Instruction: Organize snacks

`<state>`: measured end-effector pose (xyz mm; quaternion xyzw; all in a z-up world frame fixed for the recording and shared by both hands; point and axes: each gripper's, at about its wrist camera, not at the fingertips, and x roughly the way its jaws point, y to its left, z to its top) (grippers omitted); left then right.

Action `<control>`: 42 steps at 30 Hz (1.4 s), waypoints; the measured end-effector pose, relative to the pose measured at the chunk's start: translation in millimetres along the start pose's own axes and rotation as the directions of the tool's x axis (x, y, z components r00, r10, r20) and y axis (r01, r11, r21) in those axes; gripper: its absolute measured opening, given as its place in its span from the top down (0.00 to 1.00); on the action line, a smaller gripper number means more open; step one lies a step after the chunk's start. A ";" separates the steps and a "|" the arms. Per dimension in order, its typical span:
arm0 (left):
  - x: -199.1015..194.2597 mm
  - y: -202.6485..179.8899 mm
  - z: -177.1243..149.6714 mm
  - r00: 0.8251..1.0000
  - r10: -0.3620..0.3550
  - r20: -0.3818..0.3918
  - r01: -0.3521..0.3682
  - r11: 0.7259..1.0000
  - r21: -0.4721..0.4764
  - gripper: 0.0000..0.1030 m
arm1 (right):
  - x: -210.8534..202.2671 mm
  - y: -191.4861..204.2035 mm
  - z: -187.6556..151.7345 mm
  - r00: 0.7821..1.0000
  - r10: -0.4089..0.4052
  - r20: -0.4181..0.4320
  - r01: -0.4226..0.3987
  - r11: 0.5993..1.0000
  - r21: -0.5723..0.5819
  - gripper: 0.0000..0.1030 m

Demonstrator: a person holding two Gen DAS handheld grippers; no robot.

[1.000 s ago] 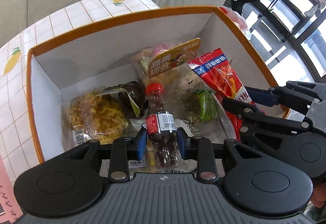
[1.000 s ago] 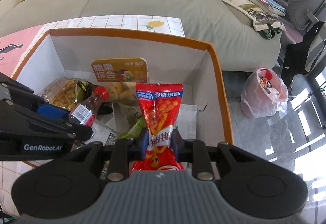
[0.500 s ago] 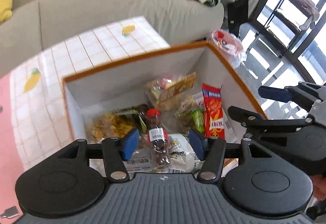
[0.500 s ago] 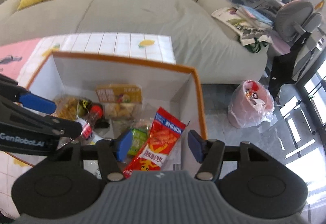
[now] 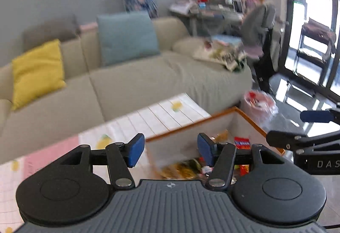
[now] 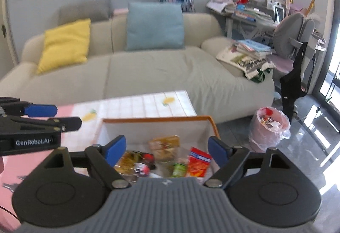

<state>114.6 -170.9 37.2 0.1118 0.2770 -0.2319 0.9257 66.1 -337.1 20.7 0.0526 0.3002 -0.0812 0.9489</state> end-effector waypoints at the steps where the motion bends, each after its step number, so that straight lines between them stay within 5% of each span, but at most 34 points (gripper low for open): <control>1: -11.4 3.0 -1.5 1.000 0.014 0.023 -0.014 1.000 -0.006 0.33 | -8.6 6.6 -2.8 1.000 0.002 0.019 -0.002 1.000 0.004 0.19; 12: -91.1 28.3 -33.4 0.977 0.153 0.148 -0.150 0.988 -0.030 0.19 | -66.7 64.0 -37.3 0.991 0.006 0.131 -0.013 0.999 0.049 0.14; 23: -95.1 47.7 -78.4 0.984 0.176 0.009 -0.173 0.976 -0.132 0.15 | -67.0 91.4 -77.6 0.999 -0.011 0.041 0.012 1.000 -0.010 0.05; 32: -75.7 46.1 -113.2 0.972 0.196 -0.130 -0.210 0.972 -0.104 0.15 | -52.4 102.8 -99.2 0.999 -0.014 -0.043 0.012 0.999 -0.053 0.03; 42: -68.6 53.0 -127.8 0.967 0.177 -0.181 -0.203 0.969 -0.139 0.16 | -33.0 105.2 -112.3 0.993 -0.044 -0.109 0.038 0.997 -0.061 0.03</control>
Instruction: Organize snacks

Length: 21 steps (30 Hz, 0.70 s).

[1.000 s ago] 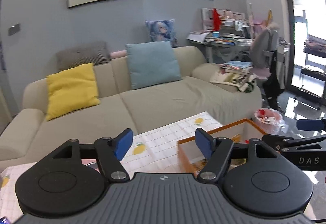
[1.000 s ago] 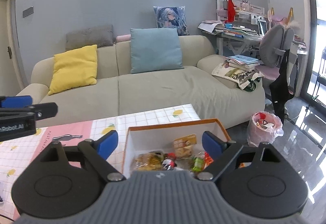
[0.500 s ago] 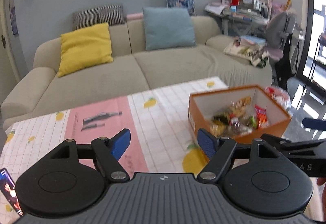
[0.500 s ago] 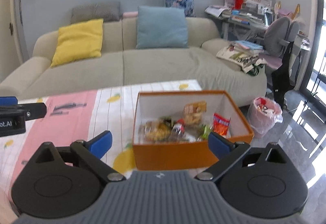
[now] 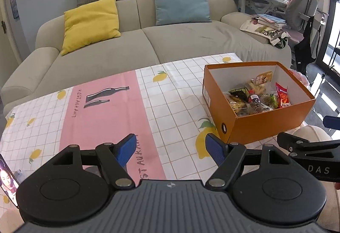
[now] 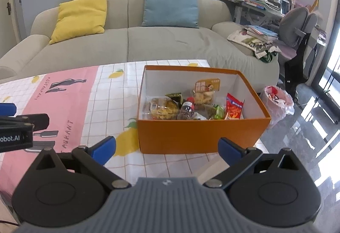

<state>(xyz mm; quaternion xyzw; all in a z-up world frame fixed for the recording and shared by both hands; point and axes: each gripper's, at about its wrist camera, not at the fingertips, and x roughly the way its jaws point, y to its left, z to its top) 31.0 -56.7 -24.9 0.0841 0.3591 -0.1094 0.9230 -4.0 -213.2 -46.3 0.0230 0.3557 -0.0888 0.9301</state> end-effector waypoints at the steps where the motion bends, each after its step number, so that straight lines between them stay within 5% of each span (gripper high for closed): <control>1: -0.2 -0.3 0.1 1.000 0.000 0.000 0.000 1.000 0.001 0.16 | 0.7 -0.6 -0.2 1.000 -0.003 -0.001 0.003 1.000 0.005 0.03; 21: -1.4 -1.6 3.0 1.000 -0.003 -0.002 0.003 1.000 0.010 0.17 | 2.8 -1.1 -1.2 1.000 0.000 -0.008 0.000 1.000 0.022 0.03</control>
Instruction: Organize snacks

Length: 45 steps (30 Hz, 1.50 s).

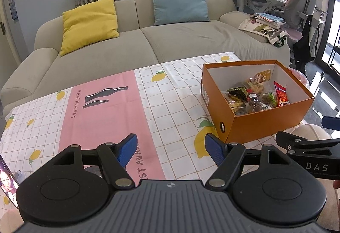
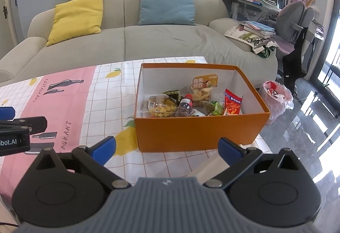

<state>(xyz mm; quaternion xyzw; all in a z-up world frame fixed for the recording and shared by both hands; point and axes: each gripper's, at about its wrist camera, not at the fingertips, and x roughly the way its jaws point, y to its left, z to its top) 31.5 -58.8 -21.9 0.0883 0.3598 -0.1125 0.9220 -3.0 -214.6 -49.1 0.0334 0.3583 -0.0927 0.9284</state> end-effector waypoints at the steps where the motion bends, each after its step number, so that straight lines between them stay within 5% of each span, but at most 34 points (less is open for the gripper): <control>1: 0.2 0.2 0.1 1.000 0.000 0.000 0.000 1.000 -0.001 0.18 | 0.1 0.1 -0.2 1.000 0.000 -0.001 0.000 1.000 0.001 0.03; 45: 0.8 -2.4 -1.6 1.000 -0.016 -0.016 0.016 1.000 -0.005 0.19 | 0.8 -2.6 -1.7 1.000 0.000 -0.007 0.000 1.000 -0.011 0.03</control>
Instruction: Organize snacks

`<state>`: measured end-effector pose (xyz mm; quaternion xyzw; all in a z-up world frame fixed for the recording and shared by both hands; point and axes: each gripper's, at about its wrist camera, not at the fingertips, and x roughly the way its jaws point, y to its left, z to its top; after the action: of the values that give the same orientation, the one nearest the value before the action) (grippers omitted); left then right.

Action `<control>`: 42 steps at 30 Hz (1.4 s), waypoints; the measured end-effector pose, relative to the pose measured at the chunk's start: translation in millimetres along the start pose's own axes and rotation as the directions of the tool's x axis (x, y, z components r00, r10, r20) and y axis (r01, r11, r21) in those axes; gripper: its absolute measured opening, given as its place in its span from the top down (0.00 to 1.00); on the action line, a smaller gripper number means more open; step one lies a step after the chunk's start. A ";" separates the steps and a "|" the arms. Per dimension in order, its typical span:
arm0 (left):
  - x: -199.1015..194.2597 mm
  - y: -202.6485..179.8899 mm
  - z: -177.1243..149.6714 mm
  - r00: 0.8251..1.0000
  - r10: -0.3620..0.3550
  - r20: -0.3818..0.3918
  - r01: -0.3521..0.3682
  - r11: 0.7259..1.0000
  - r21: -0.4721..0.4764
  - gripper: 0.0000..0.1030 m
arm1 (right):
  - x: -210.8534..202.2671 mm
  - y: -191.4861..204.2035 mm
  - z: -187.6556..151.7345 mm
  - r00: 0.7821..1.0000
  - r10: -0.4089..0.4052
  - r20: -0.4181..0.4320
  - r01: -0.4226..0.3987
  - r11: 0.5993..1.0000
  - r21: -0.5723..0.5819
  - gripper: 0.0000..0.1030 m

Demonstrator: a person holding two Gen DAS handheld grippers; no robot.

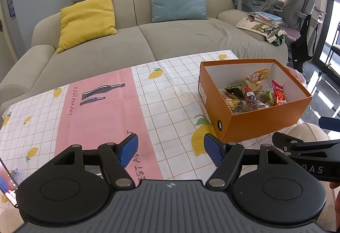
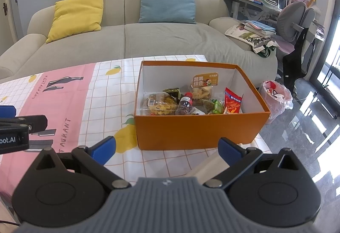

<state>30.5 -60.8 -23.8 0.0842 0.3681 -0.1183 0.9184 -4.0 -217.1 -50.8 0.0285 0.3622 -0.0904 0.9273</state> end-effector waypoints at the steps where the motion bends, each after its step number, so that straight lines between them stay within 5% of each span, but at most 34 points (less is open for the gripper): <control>1: -0.3 -0.5 -0.1 1.000 0.000 -0.001 0.000 1.000 0.000 0.19 | 0.0 0.2 0.1 1.000 0.000 0.000 0.000 1.000 0.000 0.03; 42: -0.1 2.0 -2.3 1.000 -0.013 0.005 0.013 1.000 0.002 0.19 | 6.8 2.3 1.7 0.999 0.001 -0.037 -0.002 1.000 -0.008 0.03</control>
<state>29.5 -58.3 -25.2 0.0825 0.3662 -0.1248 0.9184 2.4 -216.0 -54.2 0.0268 0.3797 -0.0877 0.9205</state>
